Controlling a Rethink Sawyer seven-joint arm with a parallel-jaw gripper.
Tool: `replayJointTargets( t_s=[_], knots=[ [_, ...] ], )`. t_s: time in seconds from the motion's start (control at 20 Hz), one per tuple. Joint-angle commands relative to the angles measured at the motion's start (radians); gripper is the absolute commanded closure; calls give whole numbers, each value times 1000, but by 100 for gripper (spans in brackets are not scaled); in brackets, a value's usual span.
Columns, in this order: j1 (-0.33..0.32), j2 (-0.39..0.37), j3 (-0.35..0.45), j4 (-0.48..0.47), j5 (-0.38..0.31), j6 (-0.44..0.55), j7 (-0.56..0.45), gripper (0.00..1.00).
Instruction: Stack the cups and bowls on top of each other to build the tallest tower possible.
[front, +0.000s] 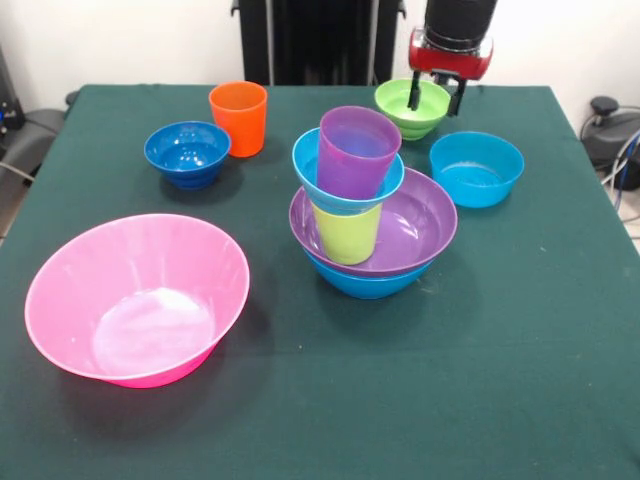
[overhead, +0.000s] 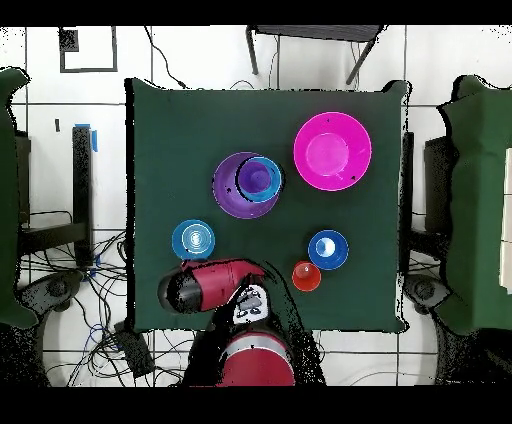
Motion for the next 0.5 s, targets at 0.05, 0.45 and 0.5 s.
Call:
replayJointTargets(
  t_s=[0.05,0.45,0.5],
  knots=[
    [20,31,56,53,77,-55,207,0],
    [29,62,75,45,106,-106,200,0],
    [33,65,70,43,106,-112,201,0]
  ],
)
